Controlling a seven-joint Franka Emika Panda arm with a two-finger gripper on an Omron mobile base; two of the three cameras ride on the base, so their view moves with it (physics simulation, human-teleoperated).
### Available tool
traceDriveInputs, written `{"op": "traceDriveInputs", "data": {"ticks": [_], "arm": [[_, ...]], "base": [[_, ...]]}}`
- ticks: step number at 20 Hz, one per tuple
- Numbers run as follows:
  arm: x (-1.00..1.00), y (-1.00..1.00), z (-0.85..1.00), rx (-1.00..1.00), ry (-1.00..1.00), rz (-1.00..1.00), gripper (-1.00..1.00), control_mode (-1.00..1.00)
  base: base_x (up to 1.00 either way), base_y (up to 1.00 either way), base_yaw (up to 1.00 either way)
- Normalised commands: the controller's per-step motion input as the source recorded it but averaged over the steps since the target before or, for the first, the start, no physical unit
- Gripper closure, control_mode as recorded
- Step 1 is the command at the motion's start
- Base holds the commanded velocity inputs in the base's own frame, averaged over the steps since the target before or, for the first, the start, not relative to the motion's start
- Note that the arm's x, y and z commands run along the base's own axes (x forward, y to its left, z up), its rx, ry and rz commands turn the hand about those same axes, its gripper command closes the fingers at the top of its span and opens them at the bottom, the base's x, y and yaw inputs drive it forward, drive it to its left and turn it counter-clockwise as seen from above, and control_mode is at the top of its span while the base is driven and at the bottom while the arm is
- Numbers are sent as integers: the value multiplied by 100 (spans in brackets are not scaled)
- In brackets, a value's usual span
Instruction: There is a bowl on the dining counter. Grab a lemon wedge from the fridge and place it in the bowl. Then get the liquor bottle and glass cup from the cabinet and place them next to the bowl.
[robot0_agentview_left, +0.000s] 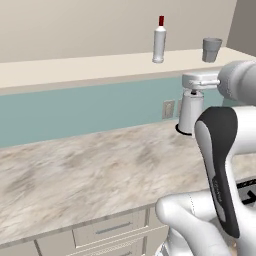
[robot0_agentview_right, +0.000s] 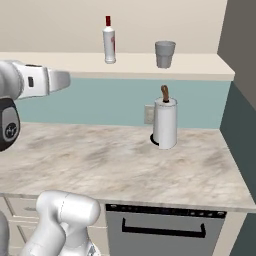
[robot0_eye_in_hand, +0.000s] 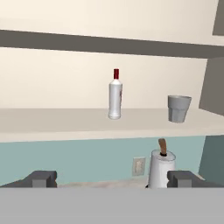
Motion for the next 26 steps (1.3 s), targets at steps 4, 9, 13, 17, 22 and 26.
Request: {"op": "traceDriveInputs", "data": {"ticks": [4, 9, 13, 17, 22, 26], "arm": [[21, 0, 0, -2, -16, 0, -100, -100], [10, 0, 0, 0, -17, 0, -100, -100], [15, 0, 0, 0, -11, 0, -100, -100], [31, 0, 1, 0, -3, 0, -100, -100], [40, 0, 1, 0, 0, 0, -100, -100], [45, 0, 0, 0, 3, 0, -100, -100]], "base": [[0, 0, 0], [0, 0, 0], [0, 0, 0], [0, 0, 0], [0, 0, 0], [0, 0, 0]]}}
